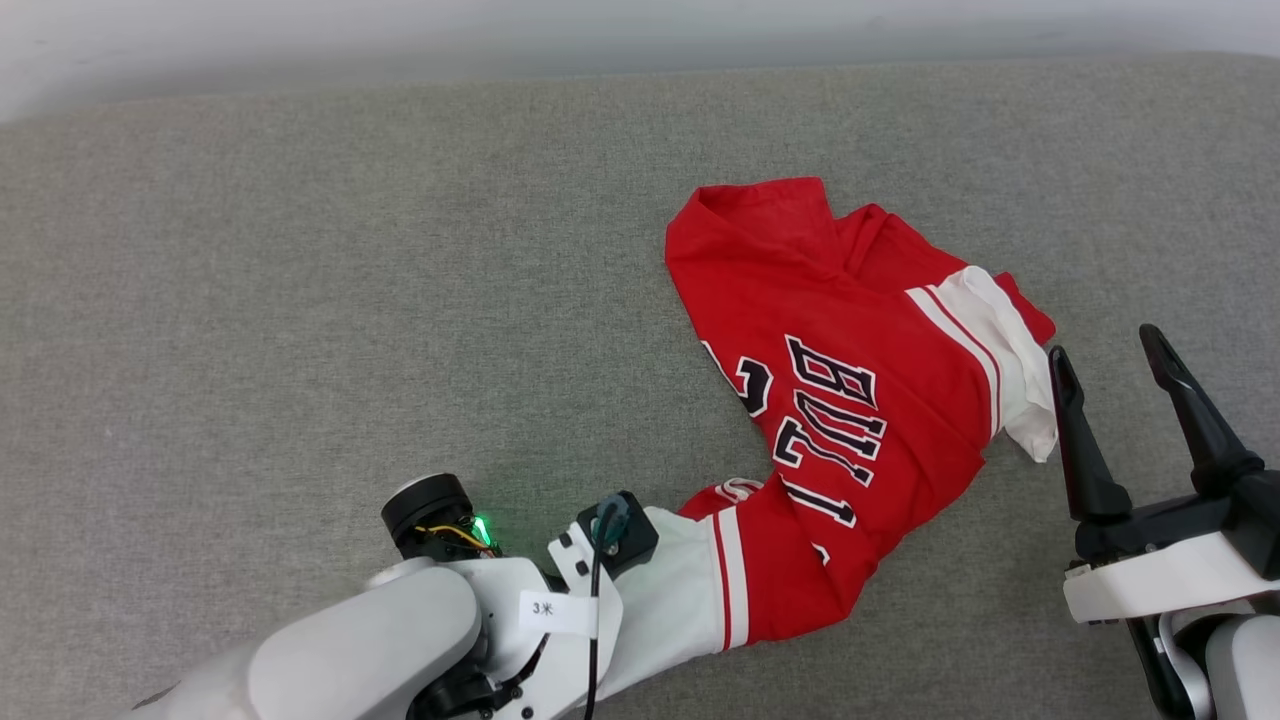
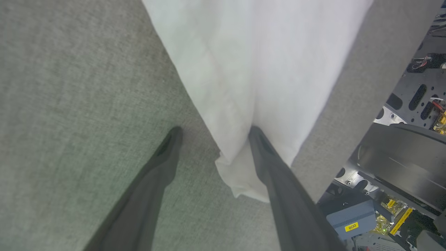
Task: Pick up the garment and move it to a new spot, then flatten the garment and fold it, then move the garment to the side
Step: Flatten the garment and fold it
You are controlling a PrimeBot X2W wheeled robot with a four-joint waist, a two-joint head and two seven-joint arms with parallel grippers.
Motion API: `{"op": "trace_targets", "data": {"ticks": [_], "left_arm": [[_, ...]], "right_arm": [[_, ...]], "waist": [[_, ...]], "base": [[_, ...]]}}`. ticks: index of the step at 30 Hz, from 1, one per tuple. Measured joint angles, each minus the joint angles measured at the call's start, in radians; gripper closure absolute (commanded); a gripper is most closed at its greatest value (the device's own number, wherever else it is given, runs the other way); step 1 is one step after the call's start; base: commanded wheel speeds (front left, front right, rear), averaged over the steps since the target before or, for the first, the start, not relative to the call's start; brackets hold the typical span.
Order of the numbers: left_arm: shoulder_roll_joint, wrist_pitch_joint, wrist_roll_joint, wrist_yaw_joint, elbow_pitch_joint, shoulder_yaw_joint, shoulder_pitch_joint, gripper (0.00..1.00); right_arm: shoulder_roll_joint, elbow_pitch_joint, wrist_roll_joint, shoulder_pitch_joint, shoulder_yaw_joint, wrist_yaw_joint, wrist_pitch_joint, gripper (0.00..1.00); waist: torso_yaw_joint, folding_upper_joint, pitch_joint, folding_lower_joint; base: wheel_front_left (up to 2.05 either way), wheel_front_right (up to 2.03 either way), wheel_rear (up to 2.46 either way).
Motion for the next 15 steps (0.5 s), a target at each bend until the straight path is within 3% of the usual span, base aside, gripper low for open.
{"op": "trace_targets", "data": {"ticks": [1,2,8,15], "left_arm": [[0.001,0.012,0.017,0.002,-0.012,0.004,0.005,0.58],[0.002,0.013,0.034,0.003,-0.024,0.004,0.008,1.0],[0.015,-0.151,-0.008,-0.002,0.002,-0.014,0.005,1.0],[0.086,-0.359,-0.081,-0.003,0.079,0.098,-0.036,1.0]], "right_arm": [[0.0,0.001,0.0,-0.001,0.0,0.0,0.0,0.0],[0.001,0.002,0.0,-0.002,-0.002,0.0,0.0,0.0],[0.004,0.01,-0.008,-0.004,-0.014,0.0,0.0,0.0],[0.003,0.008,-0.007,0.022,-0.036,0.0,0.0,0.0]], "waist": [[-0.001,0.0,0.003,0.0],[-0.002,0.0,0.005,0.0],[0.009,0.0,-0.009,0.0001],[0.032,0.0,-0.041,0.0001]], "base": [[0.0,0.0,0.0],[0.0,0.0,0.0],[0.0,0.0,0.0],[0.0,0.0,0.0]]}}
